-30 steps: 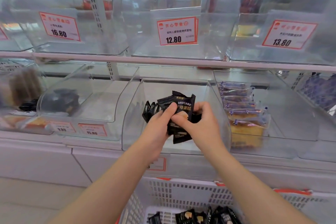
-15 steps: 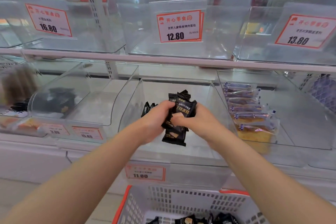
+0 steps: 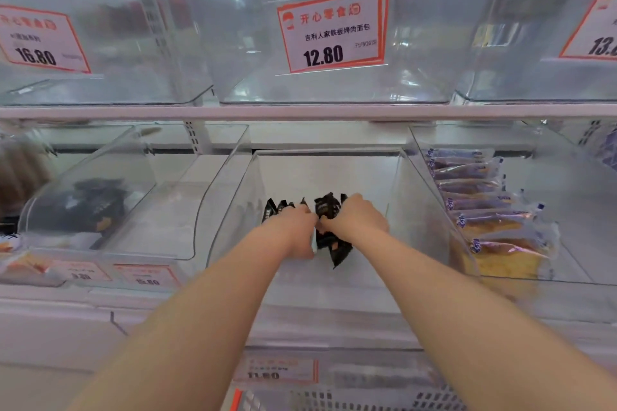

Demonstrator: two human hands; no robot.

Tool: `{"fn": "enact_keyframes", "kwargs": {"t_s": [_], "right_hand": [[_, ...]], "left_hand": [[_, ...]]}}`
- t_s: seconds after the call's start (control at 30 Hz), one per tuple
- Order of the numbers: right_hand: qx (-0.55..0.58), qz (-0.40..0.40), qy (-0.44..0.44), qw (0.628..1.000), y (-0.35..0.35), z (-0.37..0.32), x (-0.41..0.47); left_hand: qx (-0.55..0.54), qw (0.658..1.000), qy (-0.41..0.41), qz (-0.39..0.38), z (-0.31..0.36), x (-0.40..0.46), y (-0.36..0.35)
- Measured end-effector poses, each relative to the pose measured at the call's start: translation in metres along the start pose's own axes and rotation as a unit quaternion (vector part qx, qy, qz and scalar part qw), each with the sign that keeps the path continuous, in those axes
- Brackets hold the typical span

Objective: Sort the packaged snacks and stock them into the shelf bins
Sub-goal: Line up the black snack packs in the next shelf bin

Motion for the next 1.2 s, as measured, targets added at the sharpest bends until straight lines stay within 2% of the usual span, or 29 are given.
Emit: {"fn": "enact_keyframes", "kwargs": {"t_s": [0.1,0.2,0.33,0.4,0.47,0.57,0.63,0.7,0.8,0.93,1.13,1.2], "right_hand": [[0.062,-0.047,0.053,0.996,-0.002,-0.005,0.004],[0.119,-0.11,0.032,0.986,0.002,-0.007,-0.002],[0.007,-0.199,0.061,0.978,0.01,-0.009,-0.018],[-0.033,-0.218,0.078,0.972,0.007,-0.009,-0.026],[-0.032,-0.197,0.086,0.976,0.002,-0.009,-0.028],[-0.021,-0.089,0.095,0.991,-0.001,-0.009,-0.02],[-0.038,-0.037,0.113,0.992,0.0,-0.007,-0.015],[-0.043,-0.024,0.121,0.991,-0.001,-0.006,-0.012],[-0.035,-0.048,0.125,0.99,-0.006,-0.005,-0.011],[-0.086,-0.041,0.14,0.986,-0.013,-0.003,-0.008],[-0.06,0.051,0.115,0.99,-0.002,-0.003,-0.004],[-0.071,0.029,0.125,0.989,-0.004,-0.007,-0.005]], "left_hand": [[-0.03,0.999,-0.004,0.037,0.0,0.004,-0.001],[-0.039,0.998,0.02,0.055,-0.001,0.005,-0.001],[0.025,0.996,0.045,0.074,-0.007,0.003,0.001],[0.034,0.994,0.047,0.089,-0.007,0.002,0.003],[0.022,0.997,0.03,0.065,-0.006,0.002,0.003],[0.029,1.0,0.004,-0.004,-0.006,-0.001,0.002],[0.048,0.999,0.014,-0.023,-0.009,-0.002,0.003],[0.056,0.998,0.024,-0.002,-0.008,-0.002,0.003],[0.084,0.994,0.037,0.065,-0.003,0.001,0.0],[0.073,0.987,0.07,0.125,-0.004,0.006,0.0],[0.04,0.991,0.06,0.109,-0.003,0.004,-0.002],[0.046,0.992,0.055,0.107,-0.007,0.003,-0.001]]}}
Point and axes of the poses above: each hand's wrist, its own x-axis towards the middle knuckle, its own y-axis out of the back of the hand, z = x × y, the point moved 3 cm from there along x, towards the middle knuckle, and after that the axes turned 10 degrees about -x, right-handed, at the moved point
